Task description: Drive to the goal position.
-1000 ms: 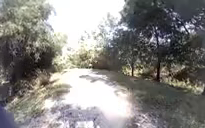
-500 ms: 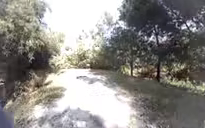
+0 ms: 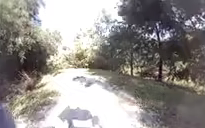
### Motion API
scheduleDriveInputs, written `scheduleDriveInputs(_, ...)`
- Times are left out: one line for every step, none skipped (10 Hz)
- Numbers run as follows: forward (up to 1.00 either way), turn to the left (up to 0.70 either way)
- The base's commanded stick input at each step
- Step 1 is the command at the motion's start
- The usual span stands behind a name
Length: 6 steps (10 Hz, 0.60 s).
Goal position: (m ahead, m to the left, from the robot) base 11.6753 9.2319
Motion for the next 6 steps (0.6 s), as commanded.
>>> scheduleDriveInputs(0.70, 0.27)
scheduleDriveInputs(0.70, 0.27)
scheduleDriveInputs(0.70, 0.27)
scheduleDriveInputs(0.70, 0.27)
scheduleDriveInputs(0.70, 0.27)
scheduleDriveInputs(0.70, 0.27)
